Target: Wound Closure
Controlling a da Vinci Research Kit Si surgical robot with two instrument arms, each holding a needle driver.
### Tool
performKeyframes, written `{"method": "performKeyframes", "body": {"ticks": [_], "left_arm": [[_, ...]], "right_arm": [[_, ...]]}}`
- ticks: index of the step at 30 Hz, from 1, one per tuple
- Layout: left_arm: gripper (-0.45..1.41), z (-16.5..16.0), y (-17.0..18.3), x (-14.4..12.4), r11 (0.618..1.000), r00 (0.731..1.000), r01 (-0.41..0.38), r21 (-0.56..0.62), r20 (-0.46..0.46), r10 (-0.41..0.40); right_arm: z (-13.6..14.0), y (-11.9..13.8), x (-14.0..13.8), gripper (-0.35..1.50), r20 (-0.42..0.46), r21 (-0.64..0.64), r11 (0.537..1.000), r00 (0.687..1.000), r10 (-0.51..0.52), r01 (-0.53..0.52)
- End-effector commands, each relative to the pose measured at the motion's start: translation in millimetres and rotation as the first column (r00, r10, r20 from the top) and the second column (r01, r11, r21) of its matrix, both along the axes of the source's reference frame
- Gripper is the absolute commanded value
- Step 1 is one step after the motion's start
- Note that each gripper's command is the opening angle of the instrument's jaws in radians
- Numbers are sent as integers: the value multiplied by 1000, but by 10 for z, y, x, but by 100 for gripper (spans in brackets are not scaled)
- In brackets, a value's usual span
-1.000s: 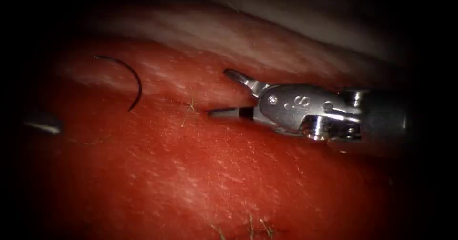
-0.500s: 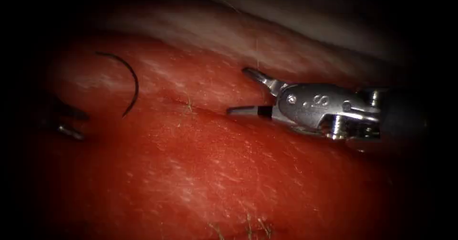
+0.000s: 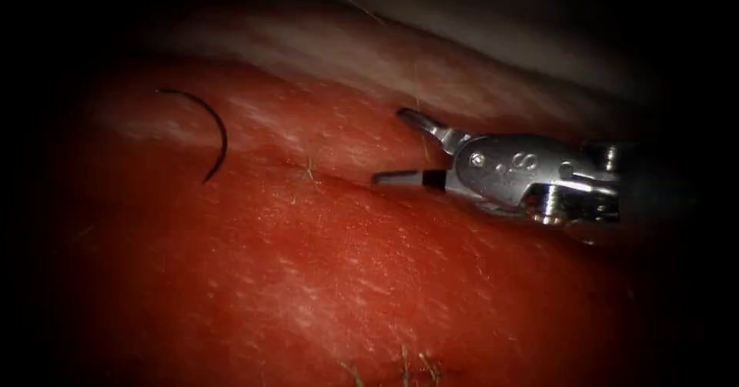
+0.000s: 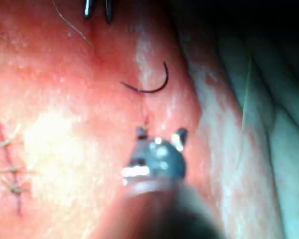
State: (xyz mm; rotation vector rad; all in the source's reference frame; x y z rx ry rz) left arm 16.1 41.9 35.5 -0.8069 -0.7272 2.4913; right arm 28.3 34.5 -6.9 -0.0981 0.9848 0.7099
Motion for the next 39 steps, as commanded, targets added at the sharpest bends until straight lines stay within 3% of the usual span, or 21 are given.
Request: {"method": "performKeyframes", "body": {"ticks": [1, 7, 11, 13, 18, 23, 25, 26, 29, 30, 39], "left_arm": [[68, 3, 0, -9, 1000, 999, 29, -5, 18, -29], [49, -15, 19, -50, 979, 975, 203, 9, 93, -203], [53, -18, 20, -97, 966, 966, 258, 3, 1, -258], [59, -12, 21, -133, 953, 952, 303, -10, -31, -303], [66, 9, 18, -192, 931, 924, 360, -64, -112, -365], [65, 21, 3, -207, 926, 906, 371, -66, -192, -376], [64, 25, -2, -210, 906, 873, 422, -31, -253, -416], [64, 28, -8, -209, 893, 842, 449, -27, -322, -433], [64, 28, -9, -206, 892, 821, 446, -66, -366, -438], [64, 27, -9, -204, 886, 803, 452, -100, -387, -453], [71, 48, -19, -198, 890, 754, 424, -165, -481, -448]], "right_arm": [[2, 5, 9, 148, -3, -3, 1000, 1000, 1, -1], [0, 5, 8, 148, 6, 0, 1000, 1000, 6, -6], [-5, 3, 3, 148, 114, 64, 998, 993, 17, -25], [-9, 0, 0, 146, 123, 92, 996, 992, 11, -22], [-18, 2, -1, 146, 124, 101, 995, 992, 11, -24], [-21, 1, -1, 146, 124, 103, 994, 992, 11, -24], [-21, 1, -1, 146, 124, 103, 994, 992, 11, -24], [-21, 1, -1, 146, 124, 103, 994, 992, 12, -24], [-21, 1, 0, 146, 125, 102, 994, 992, 12, -25], [-20, 0, 0, 145, 125, 102, 994, 992, 12, -25], [-20, 0, 2, 145, 123, 101, 995, 992, 12, -24]]}}
